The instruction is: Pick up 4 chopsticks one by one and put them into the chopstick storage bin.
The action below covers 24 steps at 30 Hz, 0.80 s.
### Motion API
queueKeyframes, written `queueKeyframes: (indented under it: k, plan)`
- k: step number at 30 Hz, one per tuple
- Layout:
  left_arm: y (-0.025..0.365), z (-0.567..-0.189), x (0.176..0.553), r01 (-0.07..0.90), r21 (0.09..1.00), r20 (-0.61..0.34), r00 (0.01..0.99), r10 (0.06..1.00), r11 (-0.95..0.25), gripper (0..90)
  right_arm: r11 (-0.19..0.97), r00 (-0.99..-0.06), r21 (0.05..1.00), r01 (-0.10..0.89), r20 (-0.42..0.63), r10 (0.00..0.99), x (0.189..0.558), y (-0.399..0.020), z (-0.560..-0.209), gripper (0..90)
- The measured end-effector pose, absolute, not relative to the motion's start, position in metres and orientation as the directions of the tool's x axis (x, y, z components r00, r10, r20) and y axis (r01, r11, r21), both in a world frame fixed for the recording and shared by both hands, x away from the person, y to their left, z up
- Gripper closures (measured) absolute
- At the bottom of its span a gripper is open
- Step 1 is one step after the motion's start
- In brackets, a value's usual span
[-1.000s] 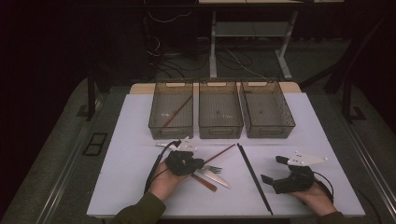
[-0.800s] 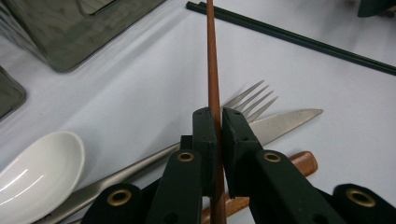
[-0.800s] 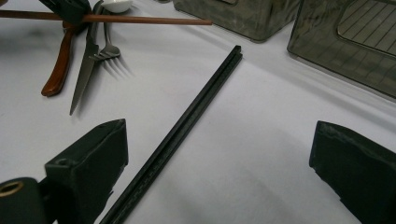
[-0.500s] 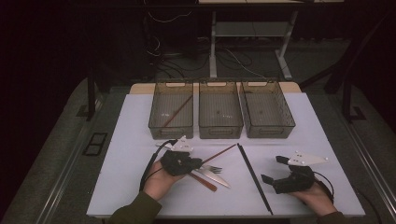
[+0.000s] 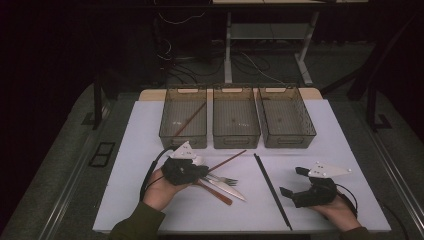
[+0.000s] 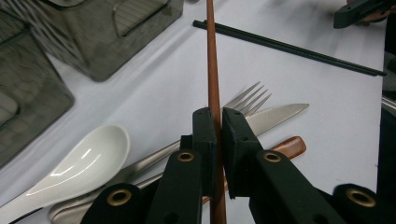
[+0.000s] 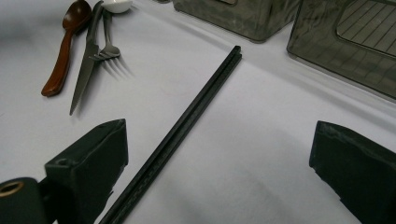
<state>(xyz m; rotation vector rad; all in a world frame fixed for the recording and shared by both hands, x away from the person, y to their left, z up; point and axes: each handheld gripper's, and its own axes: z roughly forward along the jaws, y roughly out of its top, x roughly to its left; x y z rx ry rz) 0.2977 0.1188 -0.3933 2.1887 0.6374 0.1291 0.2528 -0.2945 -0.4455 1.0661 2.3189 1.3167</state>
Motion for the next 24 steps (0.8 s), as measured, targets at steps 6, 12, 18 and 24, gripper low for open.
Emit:
queueKeyframes:
  k: [6, 12, 18, 24]
  plan:
    - [0.130, -0.387, 0.300, 0.400, 0.760, -0.121, 0.862, 0.493, -0.512, 83.2, 0.320, -0.695, 0.826, 0.464, 0.115, 0.710, 0.253, -0.294, -0.446, 4.0]
    - [0.141, -0.381, 0.303, 0.399, 0.770, -0.116, 0.855, 0.506, -0.497, 83.2, 0.320, -0.694, 0.826, 0.464, 0.115, 0.711, 0.253, -0.294, -0.446, 4.0]
    - [0.150, -0.378, 0.305, 0.405, 0.778, -0.115, 0.844, 0.524, -0.481, 83.2, 0.322, -0.694, 0.825, 0.464, 0.114, 0.711, 0.253, -0.294, -0.446, 4.0]
    - [0.158, -0.374, 0.311, 0.409, 0.785, -0.110, 0.831, 0.545, -0.465, 83.2, 0.322, -0.694, 0.824, 0.466, 0.115, 0.711, 0.253, -0.294, -0.446, 4.0]
